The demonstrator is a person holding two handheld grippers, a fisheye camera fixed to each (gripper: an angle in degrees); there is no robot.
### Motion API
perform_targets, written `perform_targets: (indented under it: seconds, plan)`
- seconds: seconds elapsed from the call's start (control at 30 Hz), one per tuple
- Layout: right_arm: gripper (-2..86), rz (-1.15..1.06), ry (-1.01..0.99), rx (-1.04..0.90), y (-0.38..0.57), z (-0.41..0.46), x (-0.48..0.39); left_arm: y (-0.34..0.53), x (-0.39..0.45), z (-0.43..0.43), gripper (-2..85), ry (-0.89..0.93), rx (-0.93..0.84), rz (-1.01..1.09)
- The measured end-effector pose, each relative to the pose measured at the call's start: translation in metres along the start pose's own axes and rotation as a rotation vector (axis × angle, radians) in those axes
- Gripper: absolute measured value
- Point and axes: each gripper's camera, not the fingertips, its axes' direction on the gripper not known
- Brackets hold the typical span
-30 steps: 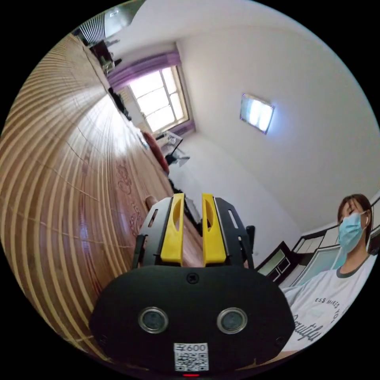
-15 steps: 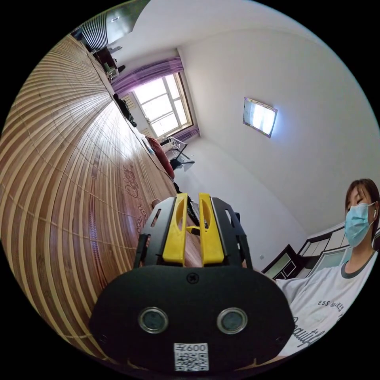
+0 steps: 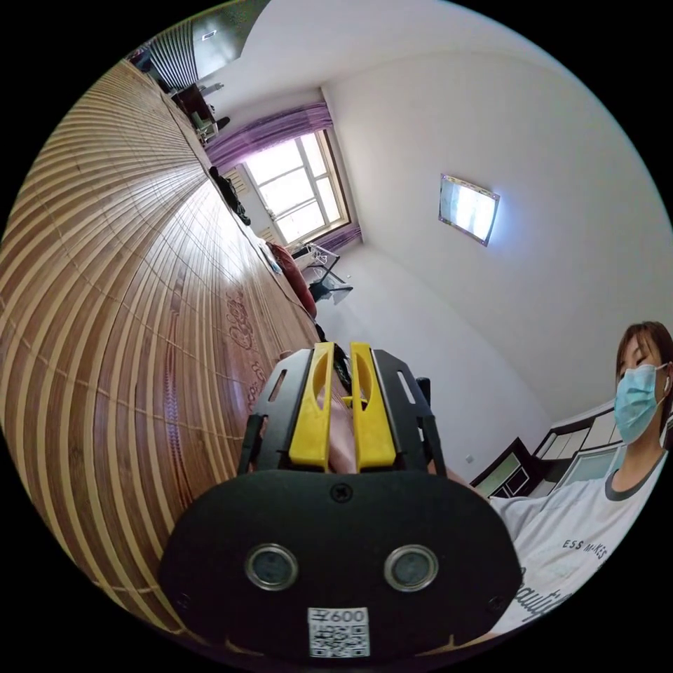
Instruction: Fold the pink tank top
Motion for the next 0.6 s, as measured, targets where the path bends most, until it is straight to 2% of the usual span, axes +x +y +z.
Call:
perform_targets:
  seconds: [0.1,0.2,0.3,0.47,0.6]
  plan:
    - [0.3,0.054,-0.032,-0.008,0.010,-0.001,0.022,0.020,0.000,0.017,1.6,-0.024,-0.021,0.021]
    - [2.0,0.113,-0.059,0.094,0.028,-0.027,0.041,0.044,-0.003,0.034,2.1,-0.036,-0.041,0.015]
    - [4.0,0.105,-0.148,0.103,0.039,-0.047,0.057,0.070,0.000,0.060,3.2,-0.065,-0.129,0.019]
    - [5.2,0.007,-0.265,-0.024,0.074,-0.073,0.069,0.156,0.054,0.130,6.6,-0.109,-0.447,0.257]
    - [5.3,-0.034,-0.292,-0.048,0.129,-0.110,0.076,0.238,0.082,0.177,9.0,-0.094,-0.723,0.355]
